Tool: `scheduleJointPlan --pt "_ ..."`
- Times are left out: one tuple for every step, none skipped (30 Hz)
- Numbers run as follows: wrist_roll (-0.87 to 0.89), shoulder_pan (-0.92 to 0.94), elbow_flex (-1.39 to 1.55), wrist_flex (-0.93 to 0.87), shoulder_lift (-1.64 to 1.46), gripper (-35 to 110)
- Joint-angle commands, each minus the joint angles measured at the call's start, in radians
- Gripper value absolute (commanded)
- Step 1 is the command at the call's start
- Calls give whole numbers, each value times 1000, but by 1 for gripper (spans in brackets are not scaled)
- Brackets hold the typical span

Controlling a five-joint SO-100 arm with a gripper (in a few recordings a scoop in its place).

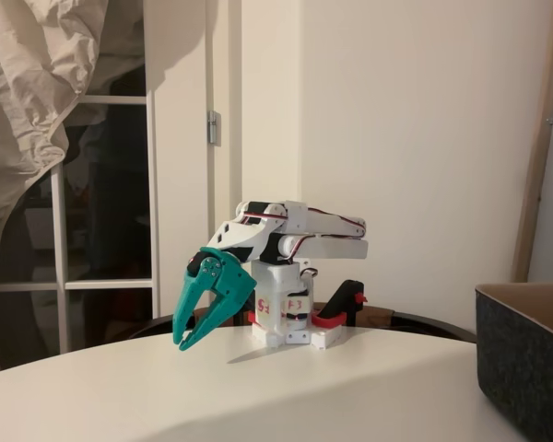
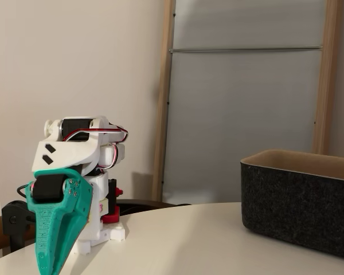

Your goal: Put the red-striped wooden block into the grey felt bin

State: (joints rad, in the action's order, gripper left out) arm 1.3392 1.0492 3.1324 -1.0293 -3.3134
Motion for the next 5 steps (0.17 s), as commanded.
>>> scheduleJointPlan --pt "8 6 11 -6 -23 0" --pt "8 6 11 -6 -23 0" --pt "8 6 11 -6 -23 0" --pt "8 6 11 -6 -23 0" --pt "8 6 11 -6 -23 0"
